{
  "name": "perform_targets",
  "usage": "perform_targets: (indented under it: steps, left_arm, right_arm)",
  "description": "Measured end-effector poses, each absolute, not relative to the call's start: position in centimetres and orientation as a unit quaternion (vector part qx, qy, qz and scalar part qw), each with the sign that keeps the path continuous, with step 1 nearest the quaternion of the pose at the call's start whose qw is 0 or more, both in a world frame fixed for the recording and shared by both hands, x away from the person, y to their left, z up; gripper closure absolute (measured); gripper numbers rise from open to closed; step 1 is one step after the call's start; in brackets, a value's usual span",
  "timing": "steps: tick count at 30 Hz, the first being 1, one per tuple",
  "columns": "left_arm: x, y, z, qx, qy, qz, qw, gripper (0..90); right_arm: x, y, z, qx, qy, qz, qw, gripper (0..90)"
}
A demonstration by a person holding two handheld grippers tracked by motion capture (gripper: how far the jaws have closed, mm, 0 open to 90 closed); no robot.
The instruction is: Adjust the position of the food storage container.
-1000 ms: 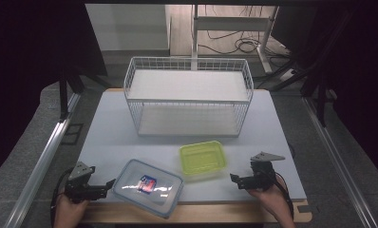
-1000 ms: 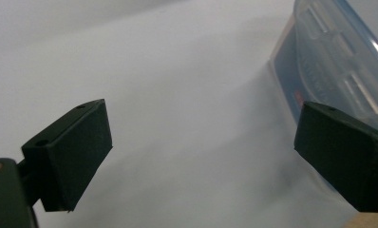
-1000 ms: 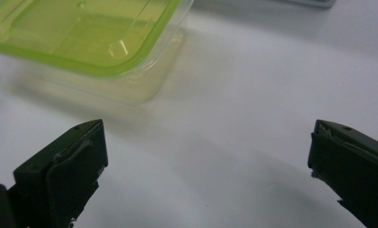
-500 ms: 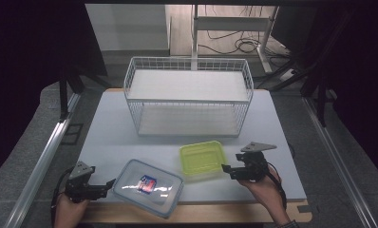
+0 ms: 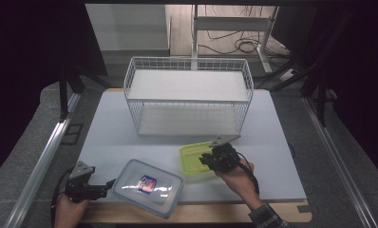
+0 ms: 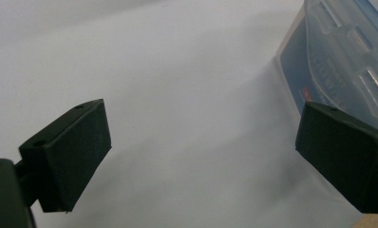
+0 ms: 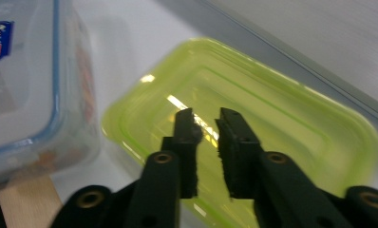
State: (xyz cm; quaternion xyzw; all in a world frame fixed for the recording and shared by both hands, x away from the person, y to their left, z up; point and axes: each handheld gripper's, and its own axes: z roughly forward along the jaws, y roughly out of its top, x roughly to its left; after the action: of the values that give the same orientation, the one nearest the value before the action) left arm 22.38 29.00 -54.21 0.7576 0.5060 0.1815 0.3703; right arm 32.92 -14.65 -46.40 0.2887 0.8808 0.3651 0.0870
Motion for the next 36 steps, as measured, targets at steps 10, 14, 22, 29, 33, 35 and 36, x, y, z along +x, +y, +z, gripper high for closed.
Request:
perform_targets:
  steps: [10,14,22,29,33,35,36]
  left_arm:
    - [22.4,29.1,-54.2,0.756,0.505,0.18,0.375,4.6]
    - [22.4,29.1,-54.2,0.756,0.505,0.179,0.376,4.7]
    - [22.5,29.1,-54.3,0.757,0.504,0.175,0.377,4.7]
    - [22.5,29.1,-54.3,0.757,0.504,0.173,0.378,4.8]
    - [22.5,29.1,-54.3,0.757,0.506,0.172,0.377,4.9]
    - [22.5,29.1,-54.3,0.757,0.506,0.172,0.376,4.9]
    - [22.5,29.1,-54.3,0.758,0.506,0.172,0.375,5.0]
  right_arm:
    - [33.9,-8.1,-47.6,0.25,0.894,0.364,0.074,89.4]
    - [34.1,-6.7,-47.8,0.243,0.897,0.361,0.078,89.5]
    - [34.7,-5.2,-49.1,0.225,0.912,0.331,0.087,89.5]
    - [34.9,-5.9,-48.9,0.238,0.912,0.317,0.104,89.5]
    - [35.2,-7.0,-48.9,0.253,0.909,0.313,0.111,89.5]
    - [35.4,-7.5,-48.9,0.261,0.907,0.312,0.112,89.5]
    - [35.5,-7.9,-48.9,0.265,0.906,0.311,0.113,89.5]
